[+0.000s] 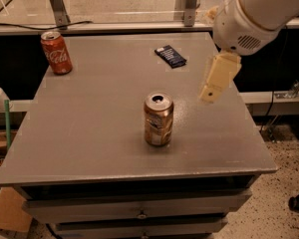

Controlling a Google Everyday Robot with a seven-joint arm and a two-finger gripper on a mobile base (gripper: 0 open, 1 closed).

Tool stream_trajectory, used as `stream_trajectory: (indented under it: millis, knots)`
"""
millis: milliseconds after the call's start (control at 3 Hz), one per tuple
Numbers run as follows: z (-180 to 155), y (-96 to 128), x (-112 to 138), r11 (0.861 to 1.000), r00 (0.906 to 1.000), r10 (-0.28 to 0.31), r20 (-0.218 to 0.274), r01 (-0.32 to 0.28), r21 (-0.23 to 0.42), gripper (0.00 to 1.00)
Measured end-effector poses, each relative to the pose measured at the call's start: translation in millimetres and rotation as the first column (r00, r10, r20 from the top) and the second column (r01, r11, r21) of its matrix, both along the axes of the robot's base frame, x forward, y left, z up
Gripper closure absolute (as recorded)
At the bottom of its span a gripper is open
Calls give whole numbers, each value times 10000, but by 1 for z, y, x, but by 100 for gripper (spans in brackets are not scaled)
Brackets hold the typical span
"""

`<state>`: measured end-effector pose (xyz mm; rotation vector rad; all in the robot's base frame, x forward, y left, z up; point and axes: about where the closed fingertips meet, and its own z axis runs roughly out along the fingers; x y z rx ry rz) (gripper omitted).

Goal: Pick coke can

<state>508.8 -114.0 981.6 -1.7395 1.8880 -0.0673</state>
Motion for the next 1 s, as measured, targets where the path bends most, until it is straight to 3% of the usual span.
stream_trajectory:
  millis: [333,667,1000]
  knots:
    - [8,40,33,9943,9926,964,738,-994,379,0]
    - [17,80,60,9798,9754,1796,1275,-1890,653,0]
    - [17,121,83,9608,9652,2354,1138,-2488,1222,0]
